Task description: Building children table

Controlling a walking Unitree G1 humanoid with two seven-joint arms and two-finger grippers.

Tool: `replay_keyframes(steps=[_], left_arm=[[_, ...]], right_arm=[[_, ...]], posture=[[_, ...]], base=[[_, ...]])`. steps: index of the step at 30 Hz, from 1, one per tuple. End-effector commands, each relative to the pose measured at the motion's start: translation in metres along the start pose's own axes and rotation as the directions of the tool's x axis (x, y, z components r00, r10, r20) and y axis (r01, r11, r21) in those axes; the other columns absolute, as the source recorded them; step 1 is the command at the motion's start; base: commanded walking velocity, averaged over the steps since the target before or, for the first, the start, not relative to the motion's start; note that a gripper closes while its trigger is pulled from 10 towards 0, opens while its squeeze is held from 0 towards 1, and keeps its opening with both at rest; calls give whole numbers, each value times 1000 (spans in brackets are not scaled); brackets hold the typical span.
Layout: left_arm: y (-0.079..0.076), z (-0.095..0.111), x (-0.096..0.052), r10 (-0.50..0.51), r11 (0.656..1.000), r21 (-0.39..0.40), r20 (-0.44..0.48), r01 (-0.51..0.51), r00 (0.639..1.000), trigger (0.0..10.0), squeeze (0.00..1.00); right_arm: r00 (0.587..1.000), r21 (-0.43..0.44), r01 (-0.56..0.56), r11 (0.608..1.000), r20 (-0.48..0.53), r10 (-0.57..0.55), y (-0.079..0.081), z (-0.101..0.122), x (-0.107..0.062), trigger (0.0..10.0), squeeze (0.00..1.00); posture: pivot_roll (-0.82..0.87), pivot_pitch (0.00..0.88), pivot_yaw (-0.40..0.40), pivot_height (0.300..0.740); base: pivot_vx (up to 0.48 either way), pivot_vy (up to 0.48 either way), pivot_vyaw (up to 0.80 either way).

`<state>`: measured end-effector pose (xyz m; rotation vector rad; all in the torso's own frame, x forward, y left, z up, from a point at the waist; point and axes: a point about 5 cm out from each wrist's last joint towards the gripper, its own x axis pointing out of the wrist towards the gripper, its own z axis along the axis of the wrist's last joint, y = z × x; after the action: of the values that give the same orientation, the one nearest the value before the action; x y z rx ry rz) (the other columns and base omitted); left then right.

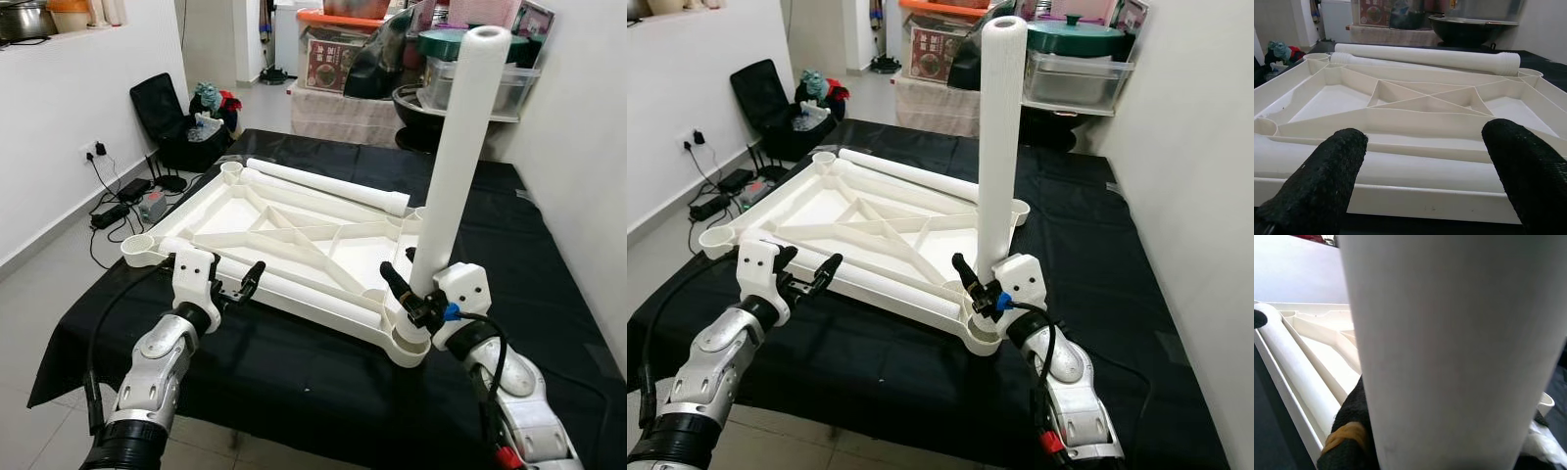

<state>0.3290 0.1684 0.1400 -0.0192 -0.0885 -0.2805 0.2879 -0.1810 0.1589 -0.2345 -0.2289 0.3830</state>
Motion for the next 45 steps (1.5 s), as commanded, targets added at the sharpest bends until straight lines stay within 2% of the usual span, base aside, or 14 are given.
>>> replay_keyframes(steps=[1, 8, 10, 18, 20, 21, 23, 26, 32, 41, 45], left_arm=[[1, -1, 0, -1, 1000, -8, -1, 1, 1000, 10000, 0], [0, -2, 1, -2, 1000, -10, -5, 2, 1000, 10000, 0], [0, -3, 1, -3, 1000, -13, -9, 3, 1000, 10000, 0], [-1, -3, 2, -5, 1000, -14, -11, 5, 1000, 10000, 0], [-1, -4, 3, -8, 1000, -15, -14, 8, 1000, 10000, 0], [-1, -4, 3, -8, 1000, -15, -14, 8, 1000, 10000, 0], [-1, -4, 3, -7, 1000, -19, -15, 6, 1000, 10000, 0], [1, -4, 3, -3, 1000, -22, -14, 3, 1000, 10000, 0], [2, -3, 3, 0, 1000, -27, -12, -1, 1000, 10000, 0], [0, -5, 4, -8, 1000, -27, -17, 8, 1000, 10000, 0], [1, -4, 4, -11, 1000, -25, -19, 10, 1000, 10000, 0]], right_arm=[[999, -30, -25, 999, -41, 24, 4, -9, -4, 10000, 0], [998, -26, -40, 999, -52, 39, 5, -11, -7, 10000, 0], [995, 16, -87, 996, -56, 87, 14, -10, -10, 10000, 0], [989, 62, -130, 990, -56, 134, 22, -9, -11, 10000, 0], [971, 134, -228, 964, -41, 235, 38, -4, -14, 10000, 0], [971, 134, -228, 964, -41, 235, 38, -4, -14, 10000, 0], [951, 212, -299, 930, -12, 308, 52, 0, -16, 10000, 0], [943, 251, -323, 912, 7, 332, 58, 2, -16, 10000, 0], [947, 285, -314, 906, 20, 322, 58, 3, -17, 10000, 0], [949, 268, -300, 916, -15, 315, 51, 0, -17, 10000, 0], [935, 287, -340, 895, 1, 355, 51, 1, -20, 10000, 0]], posture=[[32, 0, -69, 740], [30, 0, -68, 740], [19, 0, -64, 740], [15, 0, -62, 740], [14, 0, -63, 740], [14, 0, -63, 740], [16, 0, -65, 740], [19, 0, -66, 740], [20, 0, -65, 740], [19, 0, -63, 740], [30, 0, -67, 740]], base=[[0, 0, 0], [0, 0, 0], [0, 0, 0], [0, 0, 0], [0, 0, 0], [0, 0, 0], [0, 0, 0], [0, 0, 0], [0, 0, 0], [0, 0, 0], [0, 0, 0]])
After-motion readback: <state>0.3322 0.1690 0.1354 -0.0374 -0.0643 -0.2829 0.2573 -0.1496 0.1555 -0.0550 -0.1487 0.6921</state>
